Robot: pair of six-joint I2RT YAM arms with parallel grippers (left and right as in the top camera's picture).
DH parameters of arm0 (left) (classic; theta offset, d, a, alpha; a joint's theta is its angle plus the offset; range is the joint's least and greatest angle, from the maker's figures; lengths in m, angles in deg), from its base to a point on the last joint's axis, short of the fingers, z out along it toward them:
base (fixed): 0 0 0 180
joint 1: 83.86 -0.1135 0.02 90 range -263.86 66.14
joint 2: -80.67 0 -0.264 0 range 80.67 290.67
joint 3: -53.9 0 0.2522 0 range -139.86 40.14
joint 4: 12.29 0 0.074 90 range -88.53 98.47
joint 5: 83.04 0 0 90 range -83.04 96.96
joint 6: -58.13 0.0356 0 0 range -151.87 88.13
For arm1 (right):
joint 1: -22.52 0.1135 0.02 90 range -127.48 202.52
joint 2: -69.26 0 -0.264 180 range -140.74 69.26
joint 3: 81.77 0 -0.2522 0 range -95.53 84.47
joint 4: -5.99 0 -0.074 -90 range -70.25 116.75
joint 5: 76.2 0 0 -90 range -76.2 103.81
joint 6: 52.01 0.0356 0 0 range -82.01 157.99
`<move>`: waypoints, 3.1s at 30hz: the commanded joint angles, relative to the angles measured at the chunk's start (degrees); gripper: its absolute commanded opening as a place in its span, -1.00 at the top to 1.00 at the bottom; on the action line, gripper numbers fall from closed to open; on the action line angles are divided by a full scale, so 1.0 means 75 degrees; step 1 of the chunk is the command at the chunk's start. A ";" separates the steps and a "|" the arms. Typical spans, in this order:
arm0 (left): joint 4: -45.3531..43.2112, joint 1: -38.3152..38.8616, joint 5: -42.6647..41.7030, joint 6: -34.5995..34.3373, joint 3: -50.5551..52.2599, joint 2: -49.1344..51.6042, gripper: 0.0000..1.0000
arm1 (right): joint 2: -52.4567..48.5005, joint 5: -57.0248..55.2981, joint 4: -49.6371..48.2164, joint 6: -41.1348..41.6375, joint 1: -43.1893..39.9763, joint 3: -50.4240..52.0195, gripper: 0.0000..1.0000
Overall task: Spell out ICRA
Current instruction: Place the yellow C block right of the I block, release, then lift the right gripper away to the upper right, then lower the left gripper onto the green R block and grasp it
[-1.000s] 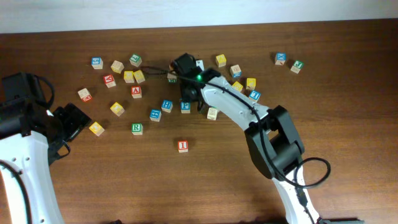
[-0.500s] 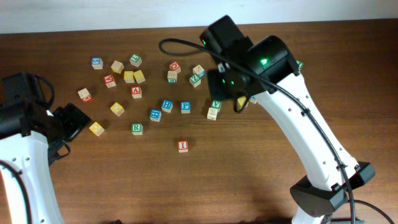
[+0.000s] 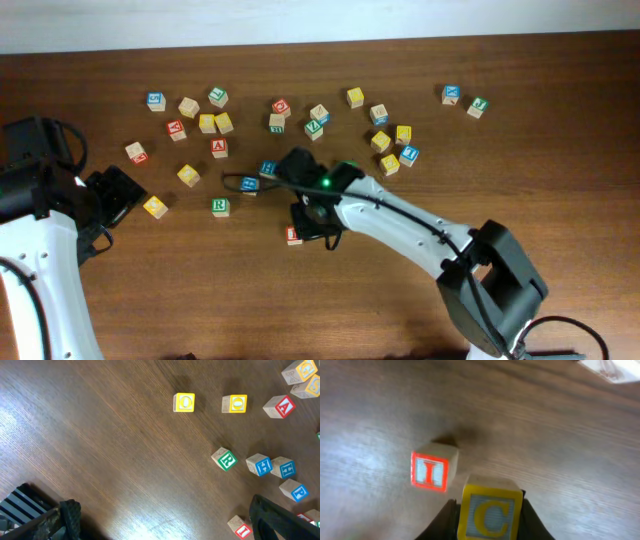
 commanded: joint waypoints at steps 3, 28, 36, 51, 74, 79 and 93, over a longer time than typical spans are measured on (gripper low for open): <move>0.0006 -0.0044 0.0085 -0.0073 -0.0079 -0.0020 -0.98 | 0.0090 -0.0481 -0.0583 0.0446 0.0047 0.0659 0.62; 0.0009 -0.0044 0.0085 -0.0073 -0.0079 -0.0020 -0.98 | -0.0268 -0.0408 -0.1183 0.0446 0.0300 0.1029 0.23; 0.0009 -0.0044 0.0085 -0.0070 -0.0079 -0.0020 -0.98 | -0.0268 -0.0463 -0.1422 0.0845 0.0291 0.1026 0.43; 0.0009 -0.0044 0.0085 -0.0073 -0.0079 -0.0020 -0.98 | -0.0268 -0.0557 -0.1848 0.0632 0.0061 0.1026 0.04; 0.0009 -0.0044 0.0085 -0.0070 -0.0079 -0.0020 -0.98 | 0.0536 -0.0466 0.3197 -0.1003 -0.2060 -0.5240 -0.97; 0.0009 -0.0044 0.0085 -0.0073 -0.0079 -0.0020 -0.98 | 0.0664 -0.0460 0.5004 -0.1000 -0.4357 -0.5403 -0.97; 0.0047 0.0807 -0.1909 0.1510 -0.0012 -0.0020 -0.98 | 0.0662 -0.0458 0.5476 -0.0997 -0.4858 -0.5403 -0.97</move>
